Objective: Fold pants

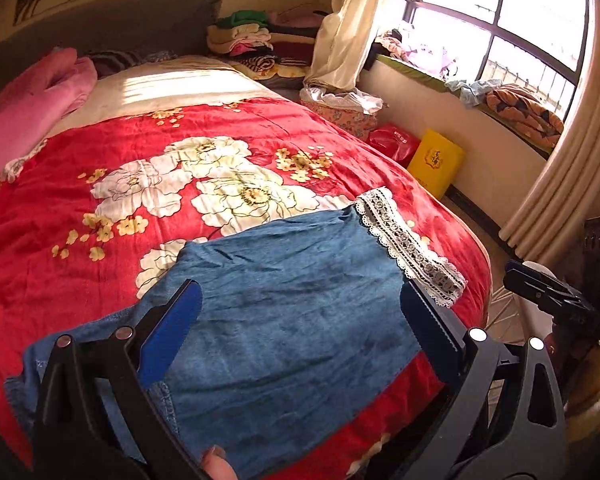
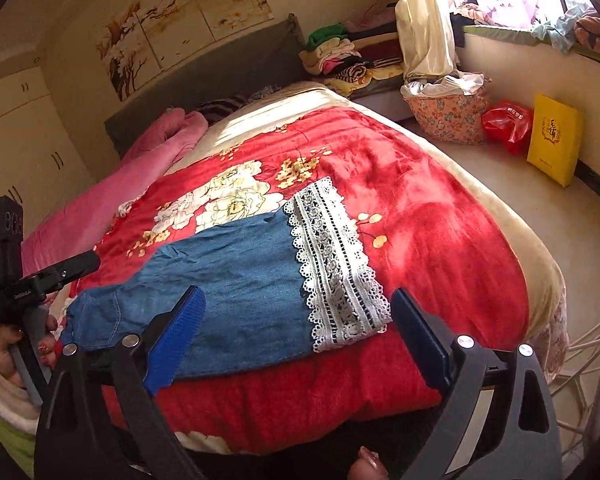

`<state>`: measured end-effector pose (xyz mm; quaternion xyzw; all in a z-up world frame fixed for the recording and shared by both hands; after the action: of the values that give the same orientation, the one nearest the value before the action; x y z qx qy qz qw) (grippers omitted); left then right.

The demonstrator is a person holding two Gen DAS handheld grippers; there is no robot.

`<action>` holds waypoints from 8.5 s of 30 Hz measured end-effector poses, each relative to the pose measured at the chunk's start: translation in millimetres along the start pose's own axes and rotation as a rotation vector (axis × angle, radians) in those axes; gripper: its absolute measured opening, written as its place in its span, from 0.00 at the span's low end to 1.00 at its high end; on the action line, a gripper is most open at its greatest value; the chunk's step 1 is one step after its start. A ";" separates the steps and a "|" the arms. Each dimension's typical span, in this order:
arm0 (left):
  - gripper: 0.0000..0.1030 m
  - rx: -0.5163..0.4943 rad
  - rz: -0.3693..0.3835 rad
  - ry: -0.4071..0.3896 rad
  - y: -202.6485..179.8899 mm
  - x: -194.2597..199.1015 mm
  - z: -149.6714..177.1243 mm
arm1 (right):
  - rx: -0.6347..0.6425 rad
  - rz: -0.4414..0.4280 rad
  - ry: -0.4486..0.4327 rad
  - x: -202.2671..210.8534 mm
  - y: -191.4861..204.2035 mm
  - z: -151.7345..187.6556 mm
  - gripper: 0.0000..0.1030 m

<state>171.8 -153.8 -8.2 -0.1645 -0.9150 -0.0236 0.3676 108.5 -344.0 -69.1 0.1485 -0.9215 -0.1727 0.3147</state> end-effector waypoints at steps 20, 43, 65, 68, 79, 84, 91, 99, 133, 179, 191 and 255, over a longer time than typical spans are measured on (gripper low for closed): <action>0.91 -0.242 0.034 0.100 -77.9 -106.8 -43.1 | -0.178 -0.070 0.062 -31.8 -31.1 41.0 0.92; 0.84 -0.337 0.259 0.281 -119.3 -235.8 -51.0 | -0.389 -0.169 0.056 -75.6 -59.1 38.6 0.55; 0.18 -0.174 0.511 0.113 -69.3 -146.9 -74.3 | -0.077 -0.369 -0.006 -64.4 62.9 -0.1 0.22; 0.18 -0.128 0.496 0.086 -39.6 -128.4 -65.8 | -0.005 -0.396 0.028 -70.9 93.0 5.9 0.22; 0.53 0.263 0.441 0.101 73.9 -120.9 -20.9 | 0.192 -0.363 0.232 -136.2 160.7 68.3 0.22; 0.74 0.385 0.498 0.115 92.1 -101.2 -10.2 | 0.284 -0.328 0.262 -145.1 174.2 85.4 0.22; 0.78 0.387 0.423 0.195 87.4 -109.1 8.7 | 0.390 -0.299 0.294 -150.0 188.5 107.2 0.25; 0.14 0.460 0.483 0.141 101.3 -99.3 -2.0 | 0.297 -0.441 0.275 -121.4 184.7 96.8 0.55; 0.14 0.477 0.253 0.109 136.3 -113.7 29.8 | -0.005 -0.272 0.394 -268.2 75.4 -22.4 0.15; 0.57 0.608 0.214 0.320 63.9 -27.5 134.7 | -0.039 -0.367 0.336 -109.6 82.6 67.4 0.70; 0.14 0.601 0.216 0.312 57.9 -15.5 138.3 | 0.032 -0.368 0.419 -117.7 94.4 85.2 0.47; 0.81 0.307 -0.104 0.053 88.5 50.9 109.7 | 0.127 -0.377 0.303 -132.9 166.3 16.5 0.83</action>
<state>92.6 -37.7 -60.4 -0.0580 -0.9052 0.0929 0.4107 171.4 -140.5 -83.1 0.3615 -0.8288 -0.1461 0.4013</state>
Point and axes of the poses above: each gripper's, at about its wrist camera, not at the fingertips, and x roughly against the way its jaws point, y to its left, z to its underside, the point moved 8 cm from there along -x, roughly the way its jaws point, and after that the axes turned 8 degrees about -z, right-handed, at the moved point
